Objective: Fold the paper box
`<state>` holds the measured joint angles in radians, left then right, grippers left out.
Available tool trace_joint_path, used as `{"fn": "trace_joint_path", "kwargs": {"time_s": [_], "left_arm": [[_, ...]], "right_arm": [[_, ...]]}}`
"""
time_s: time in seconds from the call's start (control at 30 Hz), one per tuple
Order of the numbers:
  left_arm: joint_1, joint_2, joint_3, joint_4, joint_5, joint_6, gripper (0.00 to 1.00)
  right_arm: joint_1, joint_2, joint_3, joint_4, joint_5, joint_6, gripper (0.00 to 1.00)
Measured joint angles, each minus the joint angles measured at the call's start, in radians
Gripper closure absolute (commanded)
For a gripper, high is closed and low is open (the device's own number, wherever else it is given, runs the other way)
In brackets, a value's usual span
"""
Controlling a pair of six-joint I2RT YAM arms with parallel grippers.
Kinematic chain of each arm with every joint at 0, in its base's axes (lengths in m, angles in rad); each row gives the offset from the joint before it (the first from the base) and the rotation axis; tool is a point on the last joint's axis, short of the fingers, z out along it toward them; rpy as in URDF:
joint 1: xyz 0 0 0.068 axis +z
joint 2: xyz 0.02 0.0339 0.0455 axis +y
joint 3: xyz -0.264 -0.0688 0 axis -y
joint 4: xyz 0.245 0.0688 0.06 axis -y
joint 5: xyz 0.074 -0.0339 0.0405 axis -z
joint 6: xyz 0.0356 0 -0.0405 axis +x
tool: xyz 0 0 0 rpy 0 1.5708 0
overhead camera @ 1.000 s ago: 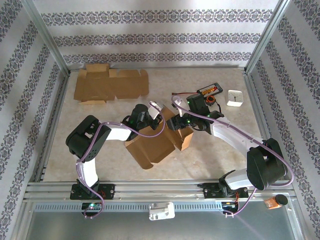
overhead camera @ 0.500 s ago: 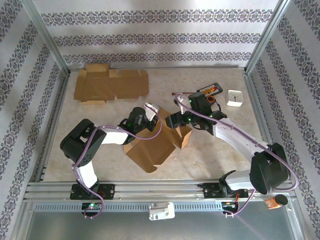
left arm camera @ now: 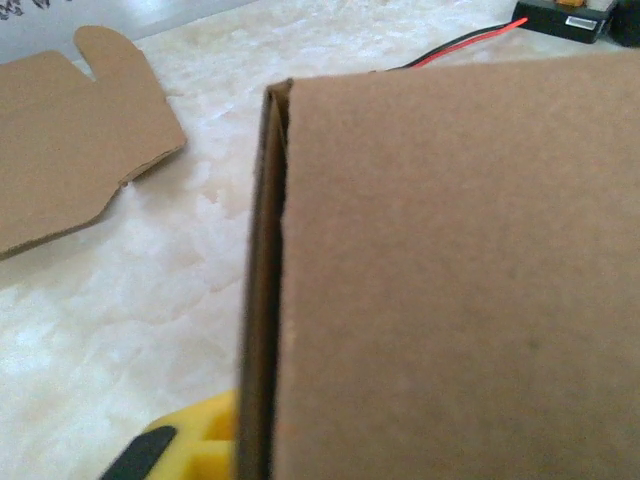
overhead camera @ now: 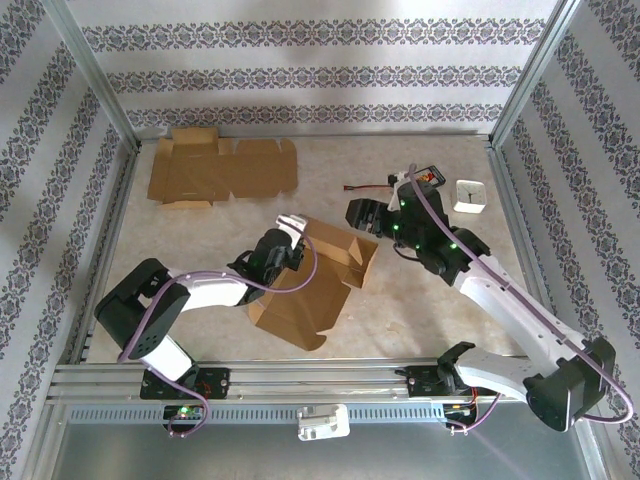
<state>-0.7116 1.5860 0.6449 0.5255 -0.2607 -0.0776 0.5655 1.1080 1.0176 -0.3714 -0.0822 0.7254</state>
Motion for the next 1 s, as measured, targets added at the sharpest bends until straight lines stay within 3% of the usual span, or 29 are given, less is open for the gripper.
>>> {"fn": "trace_joint_path", "kwargs": {"time_s": [0.17, 0.3, 0.33, 0.53, 0.67, 0.8, 1.0], "left_arm": [[-0.076, -0.095, -0.032, -0.061, -0.059, -0.067, 0.50], [-0.085, -0.246, -0.039, -0.168, -0.074, -0.142, 0.45], [-0.086, -0.290, -0.039, -0.204, -0.075, -0.161, 0.40], [-0.080, -0.544, 0.018, -0.532, -0.068, -0.311, 0.28], [0.036, -0.567, 0.172, -0.747, 0.098, -0.423, 0.29], [0.174, -0.479, 0.318, -0.876, 0.311, -0.480, 0.29], [0.242, -0.304, 0.429, -0.929, 0.541, -0.496, 0.23]], "right_arm": [[0.066, -0.010, -0.002, -0.062, 0.056, 0.092, 0.26], [0.094, -0.020, -0.001, -0.133, 0.119, 0.149, 0.30], [0.100, -0.023, -0.001, -0.150, 0.133, 0.165, 0.31], [0.175, -0.043, 0.031, -0.295, 0.264, 0.297, 0.33], [0.251, -0.035, 0.066, -0.362, 0.333, 0.410, 0.33], [0.289, 0.021, 0.078, -0.373, 0.347, 0.506, 0.35], [0.290, 0.111, 0.085, -0.369, 0.373, 0.562, 0.47]]}}
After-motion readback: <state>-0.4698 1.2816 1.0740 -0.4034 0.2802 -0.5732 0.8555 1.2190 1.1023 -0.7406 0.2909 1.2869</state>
